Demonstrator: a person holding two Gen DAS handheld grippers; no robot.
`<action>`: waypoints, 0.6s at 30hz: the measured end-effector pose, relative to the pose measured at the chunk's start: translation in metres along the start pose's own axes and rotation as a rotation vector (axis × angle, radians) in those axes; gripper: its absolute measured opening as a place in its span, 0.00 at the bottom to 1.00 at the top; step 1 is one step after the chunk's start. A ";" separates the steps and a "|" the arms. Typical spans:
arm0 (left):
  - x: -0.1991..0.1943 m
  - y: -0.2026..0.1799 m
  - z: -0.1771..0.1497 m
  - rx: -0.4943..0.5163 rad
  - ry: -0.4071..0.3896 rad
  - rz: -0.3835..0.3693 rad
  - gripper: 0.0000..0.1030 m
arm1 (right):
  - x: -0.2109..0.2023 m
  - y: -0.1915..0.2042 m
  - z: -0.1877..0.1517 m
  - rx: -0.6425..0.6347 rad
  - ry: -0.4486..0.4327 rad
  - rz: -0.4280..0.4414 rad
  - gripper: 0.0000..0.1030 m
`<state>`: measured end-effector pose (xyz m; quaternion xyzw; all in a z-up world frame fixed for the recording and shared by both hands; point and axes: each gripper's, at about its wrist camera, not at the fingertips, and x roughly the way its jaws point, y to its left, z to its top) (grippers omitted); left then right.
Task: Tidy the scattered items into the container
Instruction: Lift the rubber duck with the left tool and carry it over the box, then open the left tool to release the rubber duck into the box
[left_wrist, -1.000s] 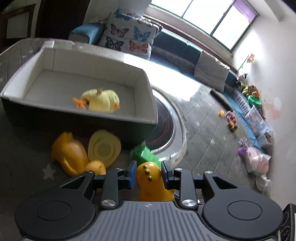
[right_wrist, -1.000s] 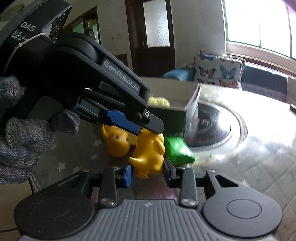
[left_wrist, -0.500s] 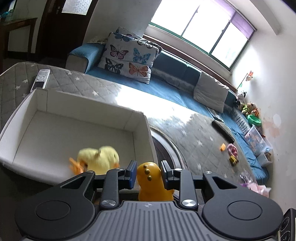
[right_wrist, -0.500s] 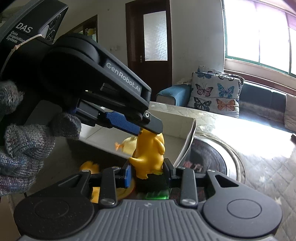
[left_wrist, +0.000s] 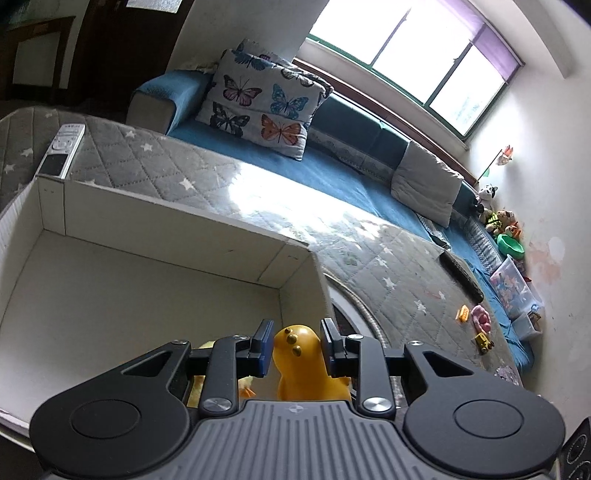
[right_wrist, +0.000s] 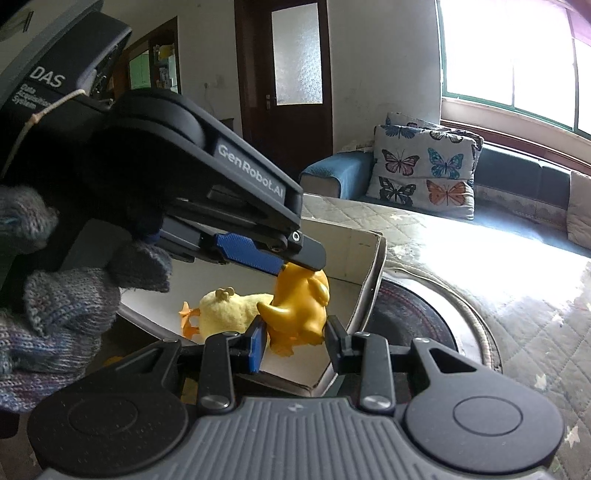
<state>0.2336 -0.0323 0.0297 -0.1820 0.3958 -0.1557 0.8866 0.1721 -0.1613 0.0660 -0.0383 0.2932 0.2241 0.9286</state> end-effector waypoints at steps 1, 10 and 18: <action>0.001 0.002 0.000 -0.003 0.001 -0.001 0.29 | 0.002 0.001 0.000 -0.003 0.001 -0.001 0.32; 0.012 0.012 -0.001 -0.028 0.019 -0.011 0.27 | 0.010 0.003 -0.001 -0.006 0.021 0.014 0.33; 0.003 0.007 -0.004 -0.010 0.009 -0.028 0.27 | 0.000 0.002 -0.002 -0.005 0.003 0.011 0.34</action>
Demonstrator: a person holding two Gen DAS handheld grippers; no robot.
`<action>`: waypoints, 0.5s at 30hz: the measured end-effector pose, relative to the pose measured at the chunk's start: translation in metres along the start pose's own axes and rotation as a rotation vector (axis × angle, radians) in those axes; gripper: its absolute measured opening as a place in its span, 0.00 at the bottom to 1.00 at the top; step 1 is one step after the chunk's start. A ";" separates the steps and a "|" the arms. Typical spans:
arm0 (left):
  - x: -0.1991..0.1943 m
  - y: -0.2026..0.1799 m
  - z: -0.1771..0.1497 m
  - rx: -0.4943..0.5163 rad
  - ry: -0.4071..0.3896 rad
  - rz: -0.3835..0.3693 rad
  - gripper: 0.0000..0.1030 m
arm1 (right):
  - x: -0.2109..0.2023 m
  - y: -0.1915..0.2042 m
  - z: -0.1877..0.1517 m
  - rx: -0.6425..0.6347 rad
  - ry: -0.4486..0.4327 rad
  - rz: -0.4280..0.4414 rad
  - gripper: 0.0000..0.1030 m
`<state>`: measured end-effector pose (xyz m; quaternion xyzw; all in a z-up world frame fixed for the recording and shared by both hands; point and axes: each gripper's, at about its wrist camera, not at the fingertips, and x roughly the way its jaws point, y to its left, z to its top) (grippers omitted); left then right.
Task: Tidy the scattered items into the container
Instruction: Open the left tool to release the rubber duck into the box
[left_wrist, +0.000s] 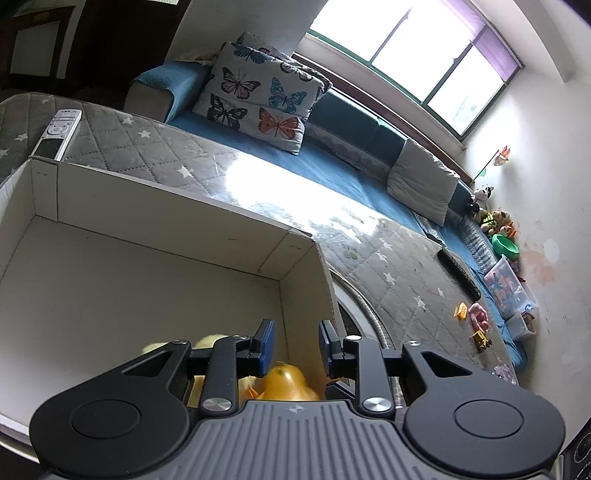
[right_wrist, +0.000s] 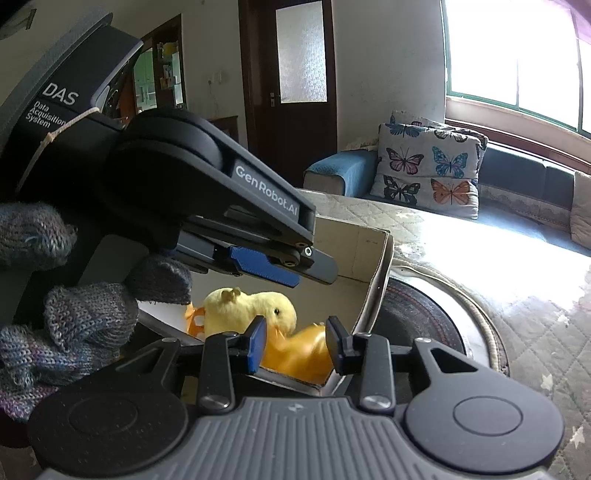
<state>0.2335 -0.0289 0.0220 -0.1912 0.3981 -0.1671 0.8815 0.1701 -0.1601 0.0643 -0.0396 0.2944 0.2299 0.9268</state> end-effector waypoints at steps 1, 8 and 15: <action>-0.002 -0.001 -0.001 0.002 -0.001 -0.001 0.27 | -0.003 0.000 -0.001 -0.001 -0.003 0.000 0.34; -0.020 -0.007 -0.012 0.021 -0.013 0.000 0.27 | -0.026 0.000 -0.006 0.003 -0.031 -0.011 0.45; -0.042 -0.017 -0.032 0.048 -0.027 0.000 0.27 | -0.045 -0.001 -0.019 0.003 -0.030 -0.019 0.50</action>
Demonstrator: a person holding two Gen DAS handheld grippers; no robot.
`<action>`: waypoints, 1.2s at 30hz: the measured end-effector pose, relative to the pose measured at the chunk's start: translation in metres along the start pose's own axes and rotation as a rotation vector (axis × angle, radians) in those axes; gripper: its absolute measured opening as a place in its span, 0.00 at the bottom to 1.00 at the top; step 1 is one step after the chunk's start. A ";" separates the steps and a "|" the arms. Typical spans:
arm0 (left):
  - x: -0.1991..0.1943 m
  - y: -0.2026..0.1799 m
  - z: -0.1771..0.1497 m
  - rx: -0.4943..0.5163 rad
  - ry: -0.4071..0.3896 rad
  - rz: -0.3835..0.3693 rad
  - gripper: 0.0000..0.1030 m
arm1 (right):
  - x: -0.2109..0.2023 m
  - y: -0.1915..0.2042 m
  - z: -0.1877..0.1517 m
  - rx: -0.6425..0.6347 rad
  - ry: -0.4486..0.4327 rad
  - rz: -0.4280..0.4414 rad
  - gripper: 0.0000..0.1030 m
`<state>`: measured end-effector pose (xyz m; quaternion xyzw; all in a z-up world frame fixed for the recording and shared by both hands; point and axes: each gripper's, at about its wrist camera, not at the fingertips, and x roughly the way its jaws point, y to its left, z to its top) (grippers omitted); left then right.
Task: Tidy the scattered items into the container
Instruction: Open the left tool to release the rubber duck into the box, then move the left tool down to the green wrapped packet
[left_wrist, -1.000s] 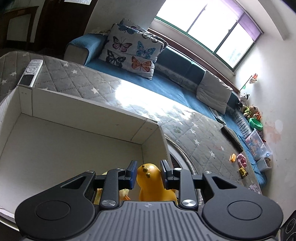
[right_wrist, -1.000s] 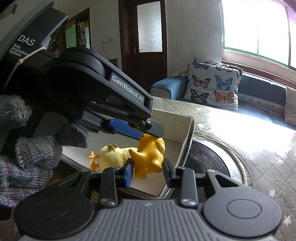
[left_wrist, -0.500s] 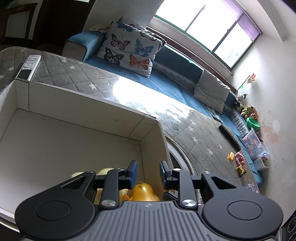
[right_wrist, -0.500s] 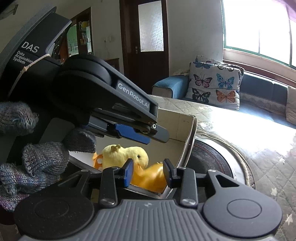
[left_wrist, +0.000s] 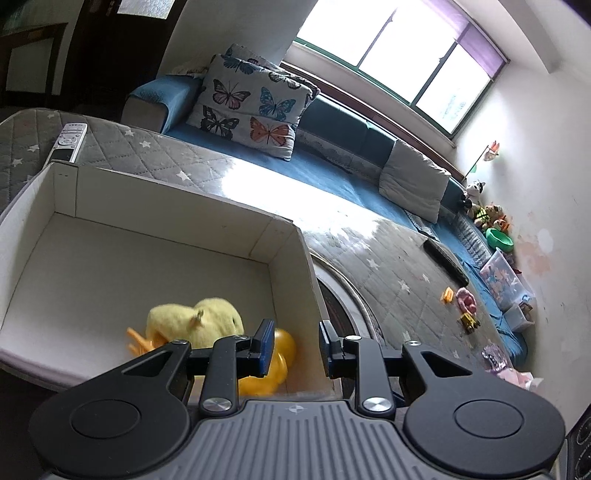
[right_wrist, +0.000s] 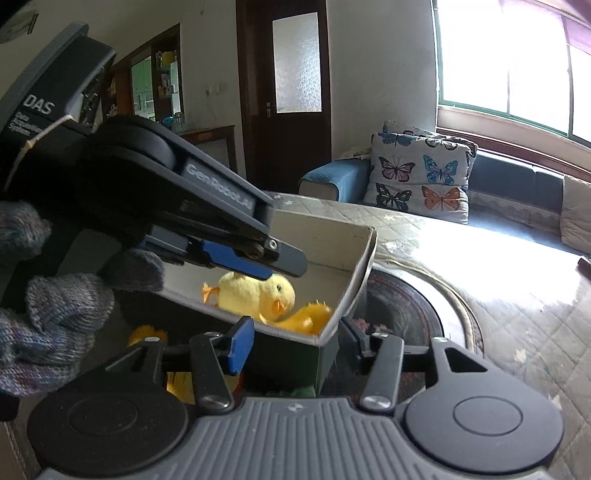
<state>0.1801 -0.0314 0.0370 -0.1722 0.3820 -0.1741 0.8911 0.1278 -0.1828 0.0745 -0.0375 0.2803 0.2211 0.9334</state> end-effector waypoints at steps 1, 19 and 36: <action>-0.003 -0.001 -0.003 0.002 0.000 -0.001 0.27 | -0.003 0.000 -0.003 0.002 0.002 -0.001 0.51; -0.037 -0.017 -0.065 0.017 0.022 0.022 0.29 | -0.045 0.011 -0.054 0.045 0.038 -0.011 0.69; -0.032 -0.015 -0.092 -0.038 0.093 0.041 0.29 | -0.043 0.005 -0.079 0.084 0.095 -0.046 0.69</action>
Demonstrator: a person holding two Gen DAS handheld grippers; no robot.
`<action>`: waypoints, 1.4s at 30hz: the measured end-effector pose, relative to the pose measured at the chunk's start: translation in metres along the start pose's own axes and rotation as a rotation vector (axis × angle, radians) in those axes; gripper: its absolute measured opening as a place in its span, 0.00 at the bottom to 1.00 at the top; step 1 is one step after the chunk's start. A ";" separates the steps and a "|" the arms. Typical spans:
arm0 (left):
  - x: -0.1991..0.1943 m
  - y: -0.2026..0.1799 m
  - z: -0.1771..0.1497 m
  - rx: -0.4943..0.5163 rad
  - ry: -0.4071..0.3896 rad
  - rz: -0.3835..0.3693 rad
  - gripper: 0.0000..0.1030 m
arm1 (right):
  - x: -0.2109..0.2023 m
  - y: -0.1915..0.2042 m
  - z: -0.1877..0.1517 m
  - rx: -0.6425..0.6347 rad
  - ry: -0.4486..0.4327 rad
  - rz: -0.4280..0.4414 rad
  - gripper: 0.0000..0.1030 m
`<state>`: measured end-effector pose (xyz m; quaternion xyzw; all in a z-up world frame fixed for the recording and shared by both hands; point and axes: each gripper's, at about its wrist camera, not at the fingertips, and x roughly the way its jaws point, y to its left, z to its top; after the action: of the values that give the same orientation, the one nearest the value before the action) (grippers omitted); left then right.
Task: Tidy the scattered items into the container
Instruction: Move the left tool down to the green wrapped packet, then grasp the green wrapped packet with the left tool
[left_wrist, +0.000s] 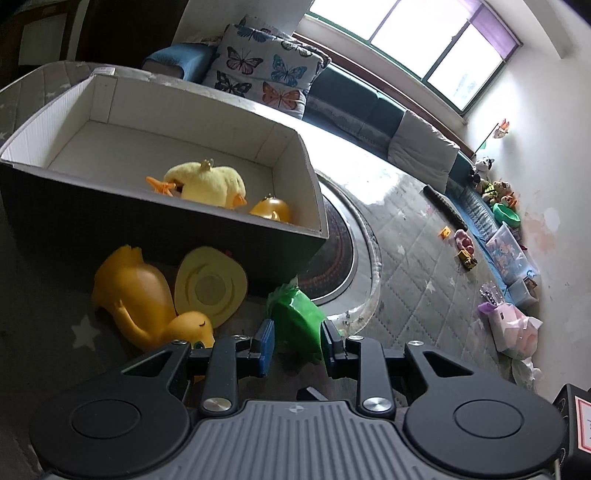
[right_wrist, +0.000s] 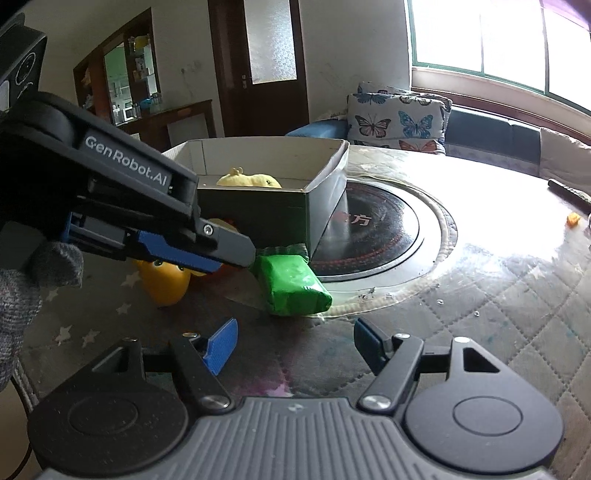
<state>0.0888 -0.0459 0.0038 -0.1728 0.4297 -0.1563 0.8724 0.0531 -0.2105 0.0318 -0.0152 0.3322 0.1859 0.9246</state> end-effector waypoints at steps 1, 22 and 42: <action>0.001 0.000 0.000 -0.005 0.002 0.001 0.29 | 0.000 -0.001 0.000 0.001 0.000 -0.001 0.69; 0.017 0.011 0.011 -0.113 0.008 -0.004 0.30 | 0.025 -0.003 0.015 -0.009 0.013 0.023 0.59; 0.026 0.011 0.010 -0.156 0.025 -0.064 0.33 | 0.002 -0.009 0.001 0.040 0.026 0.050 0.41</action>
<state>0.1136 -0.0459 -0.0131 -0.2521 0.4455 -0.1522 0.8454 0.0583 -0.2178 0.0299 0.0093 0.3483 0.2020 0.9153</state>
